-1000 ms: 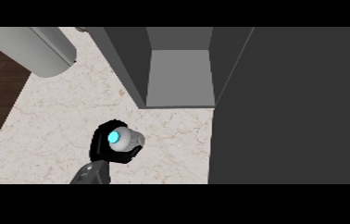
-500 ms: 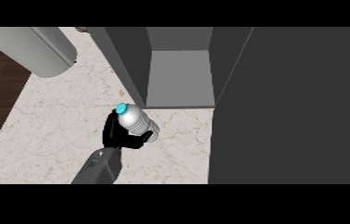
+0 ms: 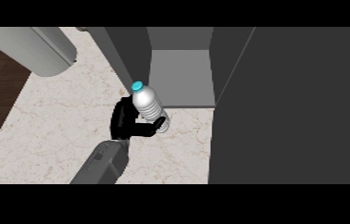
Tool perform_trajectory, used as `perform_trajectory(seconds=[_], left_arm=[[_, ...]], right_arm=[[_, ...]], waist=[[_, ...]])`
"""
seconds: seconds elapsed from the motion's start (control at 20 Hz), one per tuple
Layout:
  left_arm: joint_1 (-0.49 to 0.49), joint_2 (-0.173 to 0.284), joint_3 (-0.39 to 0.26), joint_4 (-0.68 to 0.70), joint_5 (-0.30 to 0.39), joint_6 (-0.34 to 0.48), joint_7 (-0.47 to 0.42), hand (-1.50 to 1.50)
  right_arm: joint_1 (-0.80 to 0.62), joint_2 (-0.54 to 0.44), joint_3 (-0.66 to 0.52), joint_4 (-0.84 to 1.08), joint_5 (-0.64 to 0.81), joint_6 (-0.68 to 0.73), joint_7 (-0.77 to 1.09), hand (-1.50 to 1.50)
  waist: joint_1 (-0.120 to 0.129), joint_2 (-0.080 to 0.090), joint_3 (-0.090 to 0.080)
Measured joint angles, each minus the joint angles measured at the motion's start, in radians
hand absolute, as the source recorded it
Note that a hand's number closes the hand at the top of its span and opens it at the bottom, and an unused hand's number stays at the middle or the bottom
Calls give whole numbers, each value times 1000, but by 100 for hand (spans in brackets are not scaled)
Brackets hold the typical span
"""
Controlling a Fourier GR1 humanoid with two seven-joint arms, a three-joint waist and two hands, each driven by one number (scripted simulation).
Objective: Pick up the bottled water, place it into the cabinet and close the cabinet
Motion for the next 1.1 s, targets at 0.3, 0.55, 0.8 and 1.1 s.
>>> perform_trajectory(seconds=[0.3,0.55,0.8,1.1], left_arm=[[2,26,-58,-49,12,167,69,150],[-7,49,-82,-61,-12,290,112,150],[-26,64,-78,-61,-18,387,172,150],[-34,92,-129,-55,-82,488,200,150]], right_arm=[[-5,-2,-13,1,2,0,-8,-150],[-19,-6,-26,5,0,7,-14,-150],[-39,-11,-50,14,-5,19,-24,-150],[-58,-20,-62,18,-15,36,-24,-150]], waist=[[-3,2,2],[-10,1,4],[-24,2,7],[-44,1,10]])
